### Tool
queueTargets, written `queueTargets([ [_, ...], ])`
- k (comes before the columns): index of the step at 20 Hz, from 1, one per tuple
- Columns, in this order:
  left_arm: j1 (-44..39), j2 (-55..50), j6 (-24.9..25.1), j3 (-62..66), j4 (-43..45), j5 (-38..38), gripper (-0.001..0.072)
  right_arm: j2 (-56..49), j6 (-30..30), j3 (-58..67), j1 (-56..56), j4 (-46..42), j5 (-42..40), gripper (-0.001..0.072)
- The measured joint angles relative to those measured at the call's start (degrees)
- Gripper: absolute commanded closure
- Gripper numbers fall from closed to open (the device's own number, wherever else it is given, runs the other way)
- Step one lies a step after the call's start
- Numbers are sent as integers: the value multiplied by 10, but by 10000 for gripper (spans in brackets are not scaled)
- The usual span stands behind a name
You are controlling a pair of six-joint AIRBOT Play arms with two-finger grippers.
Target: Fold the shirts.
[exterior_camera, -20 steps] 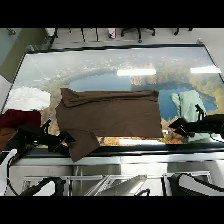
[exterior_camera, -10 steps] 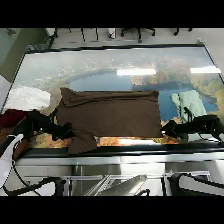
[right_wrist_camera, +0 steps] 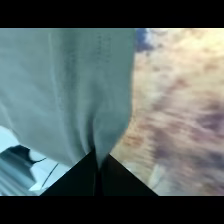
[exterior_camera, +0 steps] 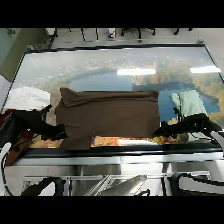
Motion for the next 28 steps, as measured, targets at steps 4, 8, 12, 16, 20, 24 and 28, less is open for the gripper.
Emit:
queueTargets([
  [4, 0, 92, -19, -23, 49, 24, 695, 66, 104, -1, -5, -117, 6, 695],
  [8, 0, 141, -24, -68, 68, 5, 695, 126, 177, -11, -4, -185, -1, 695],
  [12, -1, 110, -28, -28, 76, -23, 696, 148, 155, -1, 0, -135, 17, 695],
  [16, -9, 30, -28, 93, 76, -48, 696, 134, 111, 53, 17, -41, 74, 695],
  [20, -25, -86, -28, 212, 78, -80, 695, 55, 90, 133, 66, -5, 142, 695],
  [24, -34, -213, -28, 305, 78, -94, 695, -58, 82, 226, 105, 8, 185, 694],
  [28, -36, -308, -28, 368, 78, -91, 615, -128, 77, 286, 118, 12, 196, 677],
])
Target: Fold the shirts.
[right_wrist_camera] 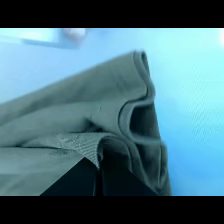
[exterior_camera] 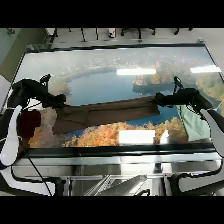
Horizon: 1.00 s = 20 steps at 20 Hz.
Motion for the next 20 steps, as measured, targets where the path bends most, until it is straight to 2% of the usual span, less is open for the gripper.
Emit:
queueTargets([
  [2, -1, -29, 0, 20, -1, 8, 72, -12, -9, 21, 1, -2, -12, 418],
  [3, -2, -39, 0, 29, -1, 13, 4, -16, -12, 34, -1, -7, -24, 348],
  [4, -3, -46, 0, 38, -2, 16, 4, -19, -14, 45, -4, -12, -35, 218],
  [6, -4, -55, 0, 57, -3, 28, 4, -23, -17, 64, -13, -24, -56, 102],
  [12, -5, -63, -11, 143, -5, 90, 5, -49, -1, 87, -55, -35, -113, 103],
  [16, -8, -64, -20, 196, -48, 123, 6, -73, 3, 91, -59, -33, -138, 123],
  [17, -8, -64, -20, 205, -65, 125, 129, -79, 2, 91, -57, -28, -141, 216],
  [18, -8, -64, -21, 214, -90, 129, 372, -86, 2, 92, -54, -25, -144, 339],
  [19, -9, -64, -21, 220, -111, 130, 588, -93, 2, 92, -50, -23, -147, 410],
  [20, -12, -64, -21, 225, -132, 131, 607, -99, 0, 92, -48, -17, -150, 536],
])
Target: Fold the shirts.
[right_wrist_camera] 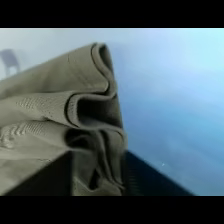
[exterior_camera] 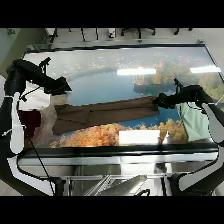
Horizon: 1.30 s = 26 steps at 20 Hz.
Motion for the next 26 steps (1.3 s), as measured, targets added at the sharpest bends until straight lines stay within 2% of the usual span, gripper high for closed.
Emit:
queueTargets([
  [1, -3, 0, 2, 3, -14, -2, 611, -7, -4, 0, 3, 6, -1, 686],
  [2, -9, 0, 3, 5, -26, -4, 695, -13, -8, 0, 6, 18, -3, 695],
  [5, -39, 0, 9, 2, -45, -26, 696, -24, -15, 0, 15, 35, -7, 697],
  [9, -117, -1, 11, -49, -56, -90, 696, 7, -19, -2, 12, 22, -19, 697],
  [11, -161, -2, 12, -87, -58, -139, 696, 53, -20, -1, 1, 33, -38, 697],
  [17, -314, -73, 15, -136, -64, -276, 696, 240, -21, -1, -46, 41, -166, 696],
  [22, -406, -171, -5, -44, -68, -288, 696, 343, -13, -1, -64, 44, -224, 696],
  [26, -432, -218, -26, 50, -67, -241, 696, 367, -1, -1, -68, 45, -237, 696],
])
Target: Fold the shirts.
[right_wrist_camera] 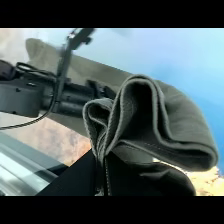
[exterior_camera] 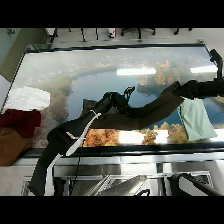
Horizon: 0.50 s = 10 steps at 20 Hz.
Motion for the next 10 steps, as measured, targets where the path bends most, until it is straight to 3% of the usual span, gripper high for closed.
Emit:
queueTargets([
  [4, 19, 3, -9, 66, 0, 65, 696, 6, 23, 0, -1, 0, -13, 696],
  [10, 143, 168, 5, 2, 4, 132, 696, 9, 69, 0, 21, 10, -14, 696],
])
